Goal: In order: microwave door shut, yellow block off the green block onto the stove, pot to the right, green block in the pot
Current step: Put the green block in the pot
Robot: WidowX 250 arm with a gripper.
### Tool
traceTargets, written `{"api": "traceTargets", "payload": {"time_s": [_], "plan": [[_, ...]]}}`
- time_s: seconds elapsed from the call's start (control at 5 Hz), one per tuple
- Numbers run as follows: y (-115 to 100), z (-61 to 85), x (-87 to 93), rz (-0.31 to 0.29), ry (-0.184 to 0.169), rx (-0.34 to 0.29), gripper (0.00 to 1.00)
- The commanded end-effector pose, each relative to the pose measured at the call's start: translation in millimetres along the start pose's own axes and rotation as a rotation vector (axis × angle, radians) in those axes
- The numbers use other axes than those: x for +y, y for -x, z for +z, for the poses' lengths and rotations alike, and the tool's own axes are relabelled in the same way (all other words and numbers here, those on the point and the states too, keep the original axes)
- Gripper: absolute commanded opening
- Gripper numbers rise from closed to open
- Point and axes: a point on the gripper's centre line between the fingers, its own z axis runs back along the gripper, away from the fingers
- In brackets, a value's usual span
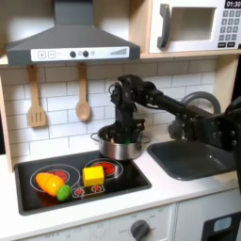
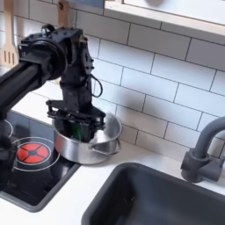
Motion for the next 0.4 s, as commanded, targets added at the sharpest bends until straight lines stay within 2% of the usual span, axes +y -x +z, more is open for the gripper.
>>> {"api": "traceTargets", "payload": {"time_s": [0.0,0.2], "plan": [[3.8,-18.4,-0.6,-0.009,-0.005,0.046,0.0],[2.9,-13.9,-0.5,-0.002,-0.005,0.034,0.0]]}}
